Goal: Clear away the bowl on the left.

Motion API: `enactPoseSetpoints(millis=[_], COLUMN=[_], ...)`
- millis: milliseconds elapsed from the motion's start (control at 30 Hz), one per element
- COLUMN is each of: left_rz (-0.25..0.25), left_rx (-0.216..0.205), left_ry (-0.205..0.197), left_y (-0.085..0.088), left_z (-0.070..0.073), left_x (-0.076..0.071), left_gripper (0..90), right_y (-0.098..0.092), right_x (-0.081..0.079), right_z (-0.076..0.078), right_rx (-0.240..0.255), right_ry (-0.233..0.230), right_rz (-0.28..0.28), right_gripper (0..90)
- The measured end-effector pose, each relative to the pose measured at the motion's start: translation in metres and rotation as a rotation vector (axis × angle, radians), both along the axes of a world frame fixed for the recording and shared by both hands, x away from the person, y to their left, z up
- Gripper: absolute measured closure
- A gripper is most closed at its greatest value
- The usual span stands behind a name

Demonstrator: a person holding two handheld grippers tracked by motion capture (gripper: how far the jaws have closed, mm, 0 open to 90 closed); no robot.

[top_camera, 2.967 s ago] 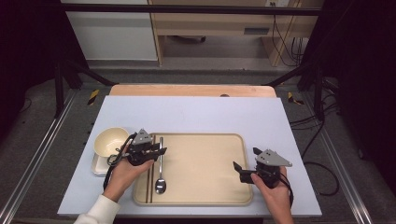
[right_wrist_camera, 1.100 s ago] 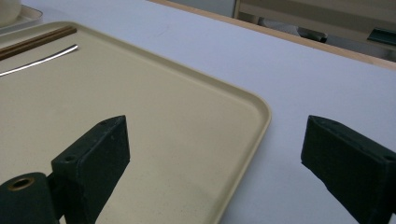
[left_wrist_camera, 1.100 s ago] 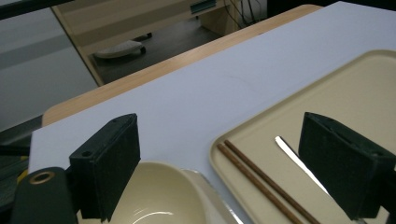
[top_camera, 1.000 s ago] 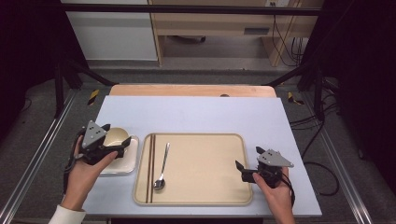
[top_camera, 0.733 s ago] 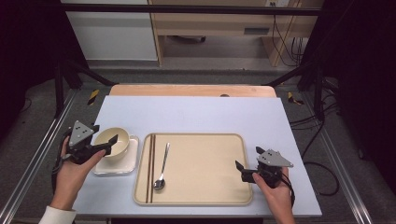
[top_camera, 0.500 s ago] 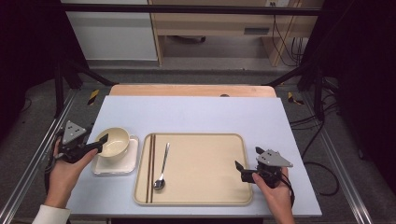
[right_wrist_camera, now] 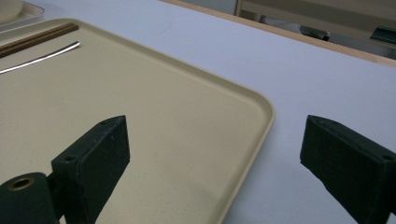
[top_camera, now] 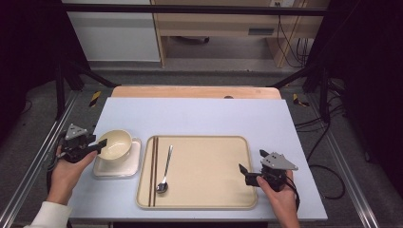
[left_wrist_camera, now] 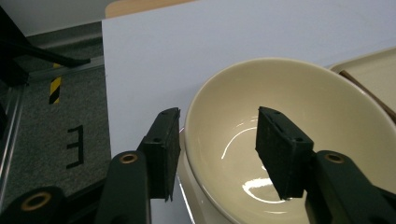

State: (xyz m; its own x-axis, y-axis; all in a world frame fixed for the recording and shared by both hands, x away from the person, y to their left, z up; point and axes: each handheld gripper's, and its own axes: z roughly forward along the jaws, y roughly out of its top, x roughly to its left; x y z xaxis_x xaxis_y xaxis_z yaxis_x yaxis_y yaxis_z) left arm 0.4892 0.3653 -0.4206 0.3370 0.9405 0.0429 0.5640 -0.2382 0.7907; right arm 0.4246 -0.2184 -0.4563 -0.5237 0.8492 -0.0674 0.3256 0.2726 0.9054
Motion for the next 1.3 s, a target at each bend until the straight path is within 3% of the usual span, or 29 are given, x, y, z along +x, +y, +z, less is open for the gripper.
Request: enactPoseSetpoints(millis=[367, 667, 1000, 1133, 1300], left_rz=[0.018, 0.018, 0.051, 0.045, 0.037], left_rx=[0.008, 0.020, -0.025, -0.084, -0.091], left_ry=[0.051, 0.084, 0.088, 0.070, 0.056], left_y=[0.004, 0.006, 0.006, 0.006, 0.005], left_z=[-0.013, -0.022, -0.022, -0.020, -0.017], left_x=[0.008, 0.013, 0.015, 0.014, 0.012], left_gripper=[60.3, 72.6, 78.2, 82.3, 82.7], right_y=[0.000, 0.001, 0.001, 0.001, 0.001], right_x=[0.000, 0.001, 0.000, 0.000, 0.001], right_z=[0.000, -0.001, -0.001, -0.001, -0.001], right_rx=[-0.001, -0.004, 0.001, 0.002, 0.001], right_ry=[0.006, 0.011, 0.014, 0.014, 0.013], right_rz=[0.004, 0.009, 0.018, 0.018, 0.018], right_gripper=[8.8, 8.8, 8.8, 8.8, 8.8])
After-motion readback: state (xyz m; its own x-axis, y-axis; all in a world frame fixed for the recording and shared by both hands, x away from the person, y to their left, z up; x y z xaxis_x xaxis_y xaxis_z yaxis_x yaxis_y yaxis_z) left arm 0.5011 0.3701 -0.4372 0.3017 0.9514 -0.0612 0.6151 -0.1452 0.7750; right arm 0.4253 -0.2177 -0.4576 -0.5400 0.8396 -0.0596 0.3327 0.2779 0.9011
